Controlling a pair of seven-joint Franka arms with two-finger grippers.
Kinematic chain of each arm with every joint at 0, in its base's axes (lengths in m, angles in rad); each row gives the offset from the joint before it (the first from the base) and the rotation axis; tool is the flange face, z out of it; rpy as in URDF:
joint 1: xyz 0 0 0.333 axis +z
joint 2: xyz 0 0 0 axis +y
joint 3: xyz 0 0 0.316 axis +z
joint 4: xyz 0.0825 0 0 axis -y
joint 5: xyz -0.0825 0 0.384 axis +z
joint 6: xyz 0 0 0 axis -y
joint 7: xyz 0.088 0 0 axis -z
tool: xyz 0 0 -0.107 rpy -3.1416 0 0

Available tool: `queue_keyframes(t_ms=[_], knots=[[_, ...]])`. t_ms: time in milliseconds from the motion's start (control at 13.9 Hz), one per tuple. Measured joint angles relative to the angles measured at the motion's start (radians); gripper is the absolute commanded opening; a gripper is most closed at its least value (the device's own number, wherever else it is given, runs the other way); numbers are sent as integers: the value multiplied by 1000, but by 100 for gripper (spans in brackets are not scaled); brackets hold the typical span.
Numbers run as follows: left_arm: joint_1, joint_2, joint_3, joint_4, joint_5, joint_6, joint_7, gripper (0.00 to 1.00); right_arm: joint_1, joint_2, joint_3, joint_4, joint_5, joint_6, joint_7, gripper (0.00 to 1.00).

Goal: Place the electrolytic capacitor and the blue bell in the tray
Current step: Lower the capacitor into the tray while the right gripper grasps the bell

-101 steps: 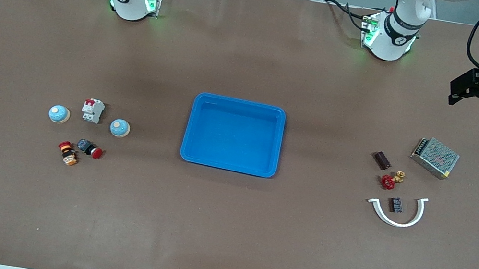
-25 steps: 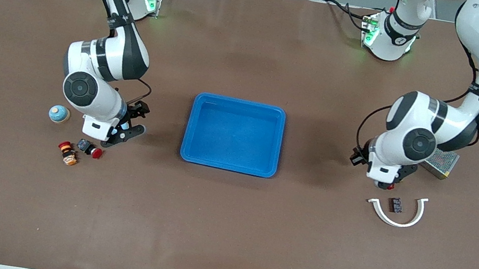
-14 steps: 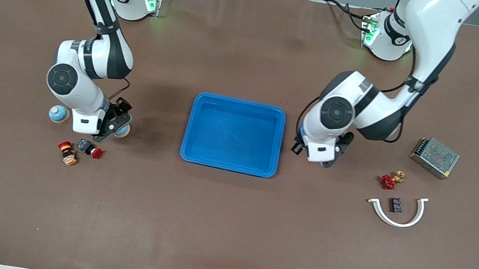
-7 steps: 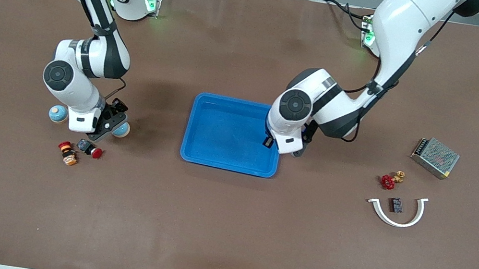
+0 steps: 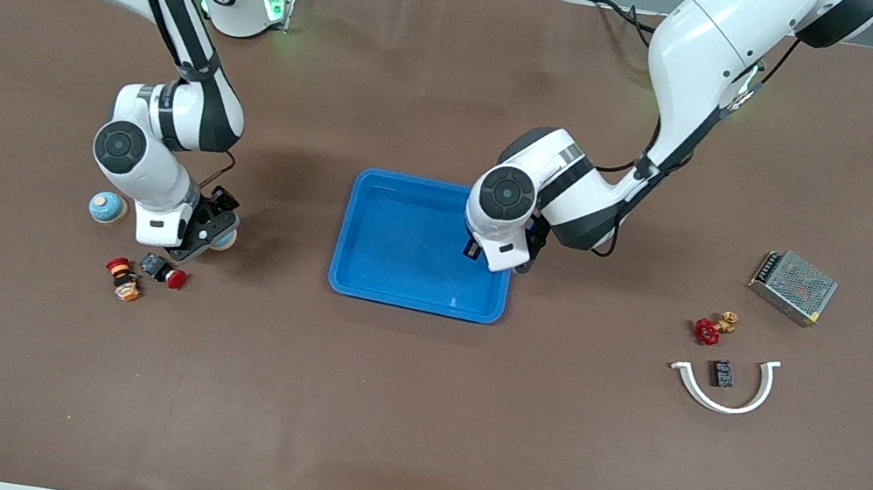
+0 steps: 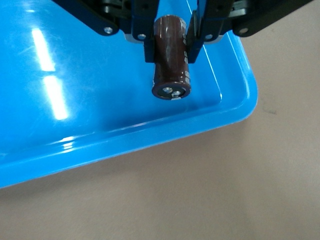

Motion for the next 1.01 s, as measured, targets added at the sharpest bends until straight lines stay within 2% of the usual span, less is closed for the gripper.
queue_keyframes(t_ms=[72,144,288,360,648,720,936,1008], knots=[[-5,5,0,0,-7,0,-1,0,0,6,1,0,0,5,0,100],[-8,11,0,0,-15,0,-1,12,0,10,2,-1,0,13,0,100],[-10,22,0,0,-25,0,-1,74,1,19,3,-4,0,28,0,100],[-9,26,0,1,-25,0,-1,100,1,22,3,-5,0,34,0,100],[-8,27,2,18,-25,0,-1,100,2,27,4,-6,0,37,0,100],[-6,24,4,26,-25,0,-1,100,2,28,4,-6,0,37,0,95],[-2,1,27,45,-25,-1,-1,100,3,28,4,-6,0,37,0,67],[3,-14,40,47,-25,-4,1,100,3,28,5,-6,0,37,0,61]])
